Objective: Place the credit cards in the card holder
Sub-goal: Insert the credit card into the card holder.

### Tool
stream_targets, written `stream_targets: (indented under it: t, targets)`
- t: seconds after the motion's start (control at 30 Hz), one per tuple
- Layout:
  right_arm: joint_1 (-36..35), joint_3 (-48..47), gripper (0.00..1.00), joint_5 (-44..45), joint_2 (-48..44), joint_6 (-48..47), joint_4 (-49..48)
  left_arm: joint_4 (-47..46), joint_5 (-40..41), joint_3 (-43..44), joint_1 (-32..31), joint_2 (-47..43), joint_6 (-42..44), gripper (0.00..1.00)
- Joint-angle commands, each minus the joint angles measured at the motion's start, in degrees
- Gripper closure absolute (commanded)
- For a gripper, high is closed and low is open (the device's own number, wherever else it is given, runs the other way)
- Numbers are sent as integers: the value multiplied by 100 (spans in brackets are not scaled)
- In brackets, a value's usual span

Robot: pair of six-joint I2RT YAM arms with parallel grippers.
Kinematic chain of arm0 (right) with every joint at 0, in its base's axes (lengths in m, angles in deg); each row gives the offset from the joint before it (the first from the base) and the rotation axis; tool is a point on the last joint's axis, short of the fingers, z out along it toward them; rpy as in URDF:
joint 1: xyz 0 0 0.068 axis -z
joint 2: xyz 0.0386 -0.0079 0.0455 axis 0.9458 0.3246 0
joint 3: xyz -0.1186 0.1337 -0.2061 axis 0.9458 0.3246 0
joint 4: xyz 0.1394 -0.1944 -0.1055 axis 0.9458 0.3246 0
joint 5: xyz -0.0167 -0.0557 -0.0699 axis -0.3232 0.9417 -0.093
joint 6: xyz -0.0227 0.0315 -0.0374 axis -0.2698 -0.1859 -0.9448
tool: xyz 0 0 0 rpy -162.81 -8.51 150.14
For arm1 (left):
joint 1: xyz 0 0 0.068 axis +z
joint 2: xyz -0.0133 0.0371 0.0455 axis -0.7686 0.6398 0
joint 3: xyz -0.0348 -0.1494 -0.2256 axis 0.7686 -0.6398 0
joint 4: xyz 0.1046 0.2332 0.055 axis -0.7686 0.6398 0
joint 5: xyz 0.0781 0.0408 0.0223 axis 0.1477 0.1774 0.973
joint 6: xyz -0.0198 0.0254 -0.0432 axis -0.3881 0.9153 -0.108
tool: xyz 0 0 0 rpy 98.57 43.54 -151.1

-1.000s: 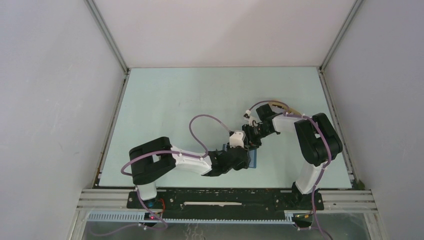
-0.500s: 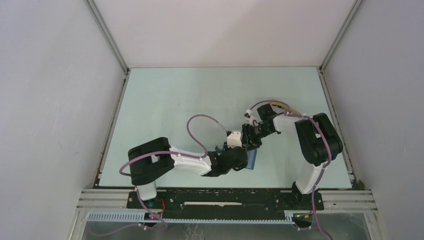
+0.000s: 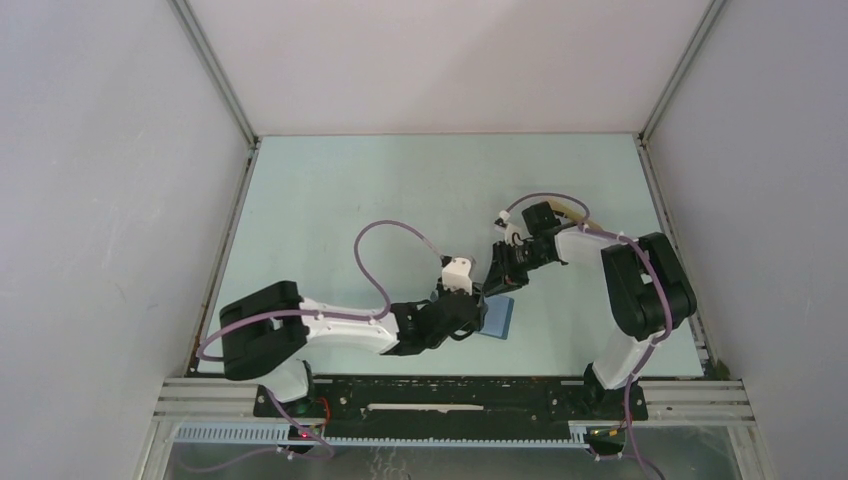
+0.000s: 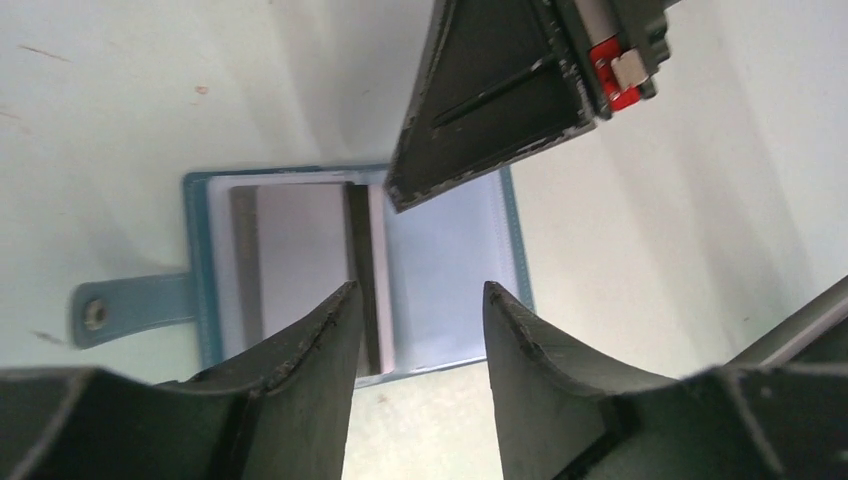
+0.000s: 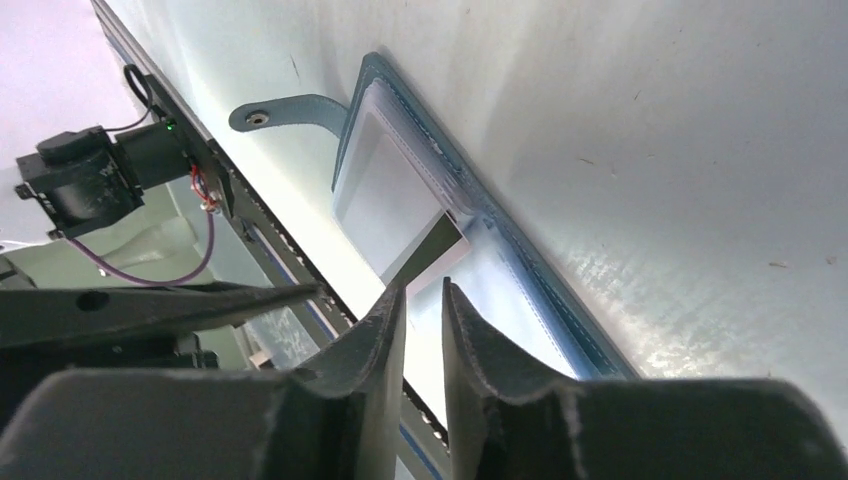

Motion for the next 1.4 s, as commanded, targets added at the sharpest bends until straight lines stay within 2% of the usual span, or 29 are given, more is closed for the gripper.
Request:
stream_targets:
  t: [0.0,0.13,0.17,0.33,0.6,1.07,1.37]
  targets:
    - [-1,-184,75,216,-296,-300,180,-315,321,-454,130,-570,778,48]
    - [-152,-189,99,574,-299,-434,330,-477,-207,-841,646,-733,763,51]
    - [-203,-189,100,610,-258,-466,368,-508,-293,-910,767,-744,728,52]
    - [-388,-189,100,786,-82,-496,450,-801,-757,-1175,1182,-763,657,52]
    - [-541,-189,100,932,57,-466,472,-935,-1359,-1168,1279,-401,419,51]
    - [-715,-376,100,651,296,-207,302,-1002,-1689,-1271,1279,-130,36,47]
    - [-889,-614,100,428,616,-105,250,-1178,-1703,-1405,1279,-192,-11,38]
